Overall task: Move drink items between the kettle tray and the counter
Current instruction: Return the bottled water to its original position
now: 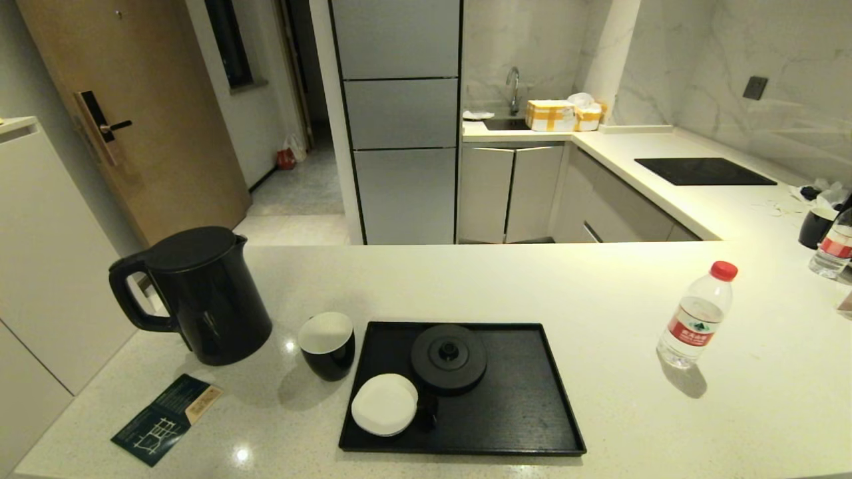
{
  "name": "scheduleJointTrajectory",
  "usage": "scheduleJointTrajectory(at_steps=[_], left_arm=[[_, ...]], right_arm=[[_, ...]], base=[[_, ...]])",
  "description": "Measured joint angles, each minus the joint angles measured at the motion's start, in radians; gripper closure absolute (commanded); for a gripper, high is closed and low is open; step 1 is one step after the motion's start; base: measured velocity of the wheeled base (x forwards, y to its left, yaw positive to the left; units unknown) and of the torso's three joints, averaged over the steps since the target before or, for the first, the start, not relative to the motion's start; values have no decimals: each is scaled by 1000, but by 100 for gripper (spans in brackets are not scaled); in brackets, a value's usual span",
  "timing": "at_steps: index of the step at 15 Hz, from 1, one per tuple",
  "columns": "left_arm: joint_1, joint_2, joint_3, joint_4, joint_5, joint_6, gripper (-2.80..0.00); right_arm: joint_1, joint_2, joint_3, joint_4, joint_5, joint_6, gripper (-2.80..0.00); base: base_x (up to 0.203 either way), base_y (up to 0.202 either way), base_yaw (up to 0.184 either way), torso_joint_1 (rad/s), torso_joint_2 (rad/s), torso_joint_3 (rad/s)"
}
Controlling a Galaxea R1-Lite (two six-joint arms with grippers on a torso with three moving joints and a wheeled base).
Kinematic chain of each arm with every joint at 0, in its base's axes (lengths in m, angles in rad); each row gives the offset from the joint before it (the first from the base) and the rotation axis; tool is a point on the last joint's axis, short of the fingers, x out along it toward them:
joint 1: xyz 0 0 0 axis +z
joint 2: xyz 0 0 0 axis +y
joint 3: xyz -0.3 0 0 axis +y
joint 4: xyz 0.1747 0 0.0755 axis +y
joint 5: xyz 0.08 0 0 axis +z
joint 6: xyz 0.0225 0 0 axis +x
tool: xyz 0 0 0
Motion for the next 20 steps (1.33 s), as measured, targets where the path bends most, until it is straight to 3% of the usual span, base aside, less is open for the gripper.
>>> scheduleJointTrajectory(at_steps=[2,3,5,20], left_arm=[[-5,-81,225,-321,138,17,0],[-7,-115,276,-418,234,18,0],[-9,-164,306,-438,352,15,0],[-11,-204,318,-438,361,2,0]], right_arm=[[0,0,0,0,0,-1,0],[0,0,0,0,0,0,0],[0,0,0,0,0,-1,0],[0,0,0,0,0,0,0]], base=[[0,0,0,0,0,0],[0,0,0,0,0,0],[0,0,0,0,0,0],[0,0,0,0,0,0]])
